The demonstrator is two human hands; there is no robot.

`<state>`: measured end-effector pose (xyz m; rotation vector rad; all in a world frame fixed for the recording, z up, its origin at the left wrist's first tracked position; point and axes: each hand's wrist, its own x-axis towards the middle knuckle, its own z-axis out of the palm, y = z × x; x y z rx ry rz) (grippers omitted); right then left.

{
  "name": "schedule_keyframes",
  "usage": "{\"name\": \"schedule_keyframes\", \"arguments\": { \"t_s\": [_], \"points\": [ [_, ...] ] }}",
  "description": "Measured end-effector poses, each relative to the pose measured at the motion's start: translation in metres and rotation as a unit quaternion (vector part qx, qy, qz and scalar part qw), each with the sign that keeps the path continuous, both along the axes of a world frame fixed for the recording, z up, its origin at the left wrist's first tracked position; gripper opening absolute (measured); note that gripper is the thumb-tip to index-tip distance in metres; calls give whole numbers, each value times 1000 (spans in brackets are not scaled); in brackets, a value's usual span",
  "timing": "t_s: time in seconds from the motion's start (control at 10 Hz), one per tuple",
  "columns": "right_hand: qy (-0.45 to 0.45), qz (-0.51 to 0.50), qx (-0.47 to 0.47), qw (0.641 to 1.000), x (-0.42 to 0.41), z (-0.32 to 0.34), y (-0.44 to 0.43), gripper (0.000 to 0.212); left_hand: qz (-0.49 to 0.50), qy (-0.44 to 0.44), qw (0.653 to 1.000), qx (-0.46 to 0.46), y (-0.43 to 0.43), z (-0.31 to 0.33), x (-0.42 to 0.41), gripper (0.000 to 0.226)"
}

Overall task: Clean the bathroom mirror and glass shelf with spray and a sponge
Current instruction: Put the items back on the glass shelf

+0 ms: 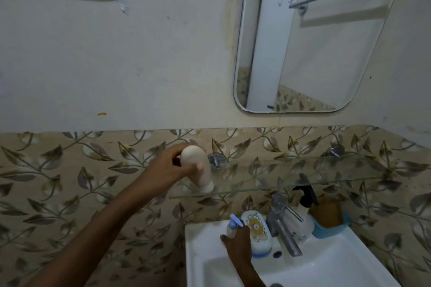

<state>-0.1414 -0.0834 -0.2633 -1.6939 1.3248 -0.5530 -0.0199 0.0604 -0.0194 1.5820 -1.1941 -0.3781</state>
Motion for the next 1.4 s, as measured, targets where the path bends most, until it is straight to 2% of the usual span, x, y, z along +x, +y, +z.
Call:
{"name": "schedule_keyframes", "arguments": {
  "t_s": [0.1,0.2,0.3,0.4,0.5,0.6,0.7,0.8,0.9,1.0,1.1,1.3,1.4],
  "points": [
    [-4,-13,-13,1000,1,-6,-3,52,-16,-22,999,41,-16,8,18,26],
    [-50,-18,5,999,-6,-8,-8,54,-30,-48,995,85,-27,3,27,27],
    [-90,1,23,996,-23,5,-7,48,-14,-27,996,80,-33,-11,32,29],
    [-68,68,32,995,-58,55,13,12,5,-39,997,72,-38,-21,36,40],
    [-112,98,4,989,-74,85,12,20,9,-52,996,65,-43,-26,39,42],
    [-134,76,-71,986,-81,128,15,27,18,-67,995,66,-45,-29,42,43],
    [-191,69,-139,969,-80,172,19,46,28,-82,994,62,-47,-31,43,46],
    [-217,75,-201,952,-69,206,12,26,40,-87,994,56,-47,-32,41,46],
    [-180,57,-264,946,-39,223,-5,16,55,-86,993,52,-46,-33,41,45],
    [-131,65,-313,938,-7,220,-22,19,65,-85,993,49,-47,-35,41,45],
    [-84,69,-324,940,9,204,-30,15,68,-81,994,38,-47,-36,41,45],
    [-78,73,-329,938,11,194,-26,27,51,-49,997,-9,-44,-41,39,49],
    [-135,20,-346,928,-3,195,-16,40,52,-40,997,-46,-42,-45,36,54]
  ]
}}
